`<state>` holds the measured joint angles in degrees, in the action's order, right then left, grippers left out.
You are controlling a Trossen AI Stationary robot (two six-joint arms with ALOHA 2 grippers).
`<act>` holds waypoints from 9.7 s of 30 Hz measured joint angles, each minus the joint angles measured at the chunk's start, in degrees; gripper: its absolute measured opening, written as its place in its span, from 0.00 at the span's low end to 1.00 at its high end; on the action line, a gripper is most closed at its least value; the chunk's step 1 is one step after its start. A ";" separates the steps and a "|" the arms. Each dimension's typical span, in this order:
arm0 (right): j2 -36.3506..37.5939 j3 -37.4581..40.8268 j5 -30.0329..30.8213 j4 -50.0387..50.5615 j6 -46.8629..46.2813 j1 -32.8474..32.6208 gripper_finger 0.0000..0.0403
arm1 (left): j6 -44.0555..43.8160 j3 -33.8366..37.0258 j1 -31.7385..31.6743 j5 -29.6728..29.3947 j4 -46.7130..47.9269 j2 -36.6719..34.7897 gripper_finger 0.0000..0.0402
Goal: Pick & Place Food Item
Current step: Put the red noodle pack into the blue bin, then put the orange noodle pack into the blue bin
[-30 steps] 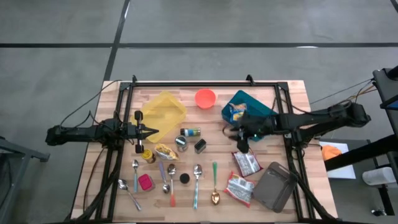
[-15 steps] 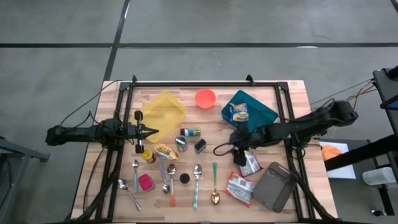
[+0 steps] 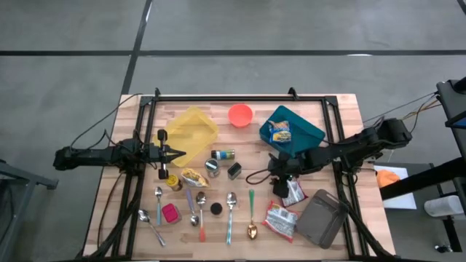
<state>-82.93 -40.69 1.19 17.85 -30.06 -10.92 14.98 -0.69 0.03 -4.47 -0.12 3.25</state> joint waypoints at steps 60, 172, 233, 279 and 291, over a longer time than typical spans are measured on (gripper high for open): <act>-0.52 -0.04 4.48 0.85 3.30 0.09 0.06 | 0.00 0.00 0.00 0.00 0.00 -0.02 0.00; 24.71 3.74 13.81 3.15 -8.10 -2.05 0.46 | 0.00 0.00 0.00 0.00 -0.02 0.00 0.00; -19.68 -19.75 -5.59 15.15 -28.87 -12.70 0.46 | 0.00 0.00 0.00 0.00 0.00 0.00 0.00; -19.46 -34.01 13.49 43.27 -18.75 -12.66 0.03 | -0.01 0.00 0.00 0.00 0.00 -0.02 0.00; -19.46 -43.01 32.83 69.03 -27.55 -12.70 0.03 | -0.01 0.00 0.00 0.00 -0.01 -0.02 0.00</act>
<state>-102.39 -83.70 34.01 86.88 -57.61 -23.62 14.97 -0.69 0.03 -4.47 -0.13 3.22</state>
